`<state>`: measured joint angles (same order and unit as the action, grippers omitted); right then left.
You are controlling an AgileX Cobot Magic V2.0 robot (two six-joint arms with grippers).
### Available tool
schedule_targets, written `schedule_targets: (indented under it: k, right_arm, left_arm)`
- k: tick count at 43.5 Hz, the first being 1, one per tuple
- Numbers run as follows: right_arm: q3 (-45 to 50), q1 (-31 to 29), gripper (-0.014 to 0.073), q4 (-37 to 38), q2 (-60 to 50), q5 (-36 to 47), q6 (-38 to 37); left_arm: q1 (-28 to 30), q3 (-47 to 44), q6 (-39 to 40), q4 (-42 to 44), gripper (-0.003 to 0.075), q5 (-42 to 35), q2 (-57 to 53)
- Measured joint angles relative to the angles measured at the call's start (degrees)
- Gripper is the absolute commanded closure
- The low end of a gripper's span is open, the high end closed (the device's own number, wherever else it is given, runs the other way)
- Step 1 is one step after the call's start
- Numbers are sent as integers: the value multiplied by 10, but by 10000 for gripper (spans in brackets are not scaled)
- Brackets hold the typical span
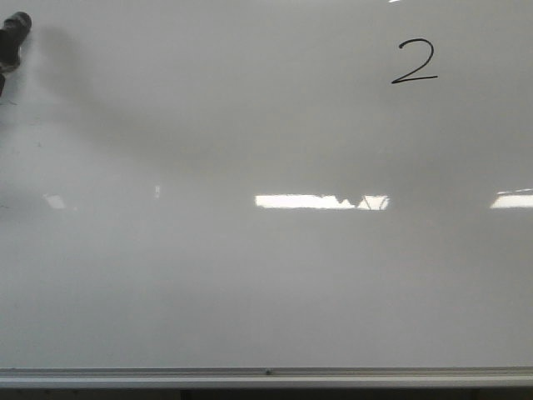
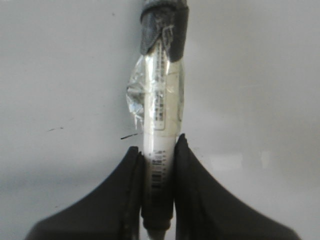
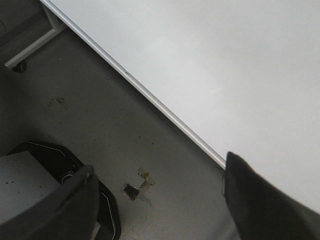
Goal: Write number 2 on whiteboard
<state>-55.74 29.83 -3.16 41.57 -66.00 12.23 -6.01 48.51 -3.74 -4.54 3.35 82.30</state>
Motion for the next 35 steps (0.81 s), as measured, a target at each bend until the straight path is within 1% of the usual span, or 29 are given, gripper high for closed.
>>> schedule_targets:
  k: [4,6,7,9,12,14,18,24,35]
  right_arm:
    - [0,0,45,0,0,0,0]
    - [0,0,45,0,0,0,0]
    - [0,0,45,0,0,0,0]
    - [0,0,45,0,0,0,0]
    - [0,0,45,0,0,0,0]
    - [0,0,45,0,0,0,0]
    - [0,0,45,0,0,0,0]
    - [0,0,45,0,0,0,-15]
    - [0,0,45,1,-22,0,-64]
  left_arm:
    - [0,0,0,-2,597,-24,23]
    - [0,0,0,-2,510,-33,33]
    - [0,0,0,-3,487,-33,37]
    - [0,2,0,-4,408,-33,43]
    - [0,2,0,-4,319,-33,48]
    - [0,2,0,-4,282,-33,49]
    - [0,5,0,-4,280,-33,51]
    - [0,7,0,-3,280,12,25]
    - [0,20,0,2,280,156,-119]
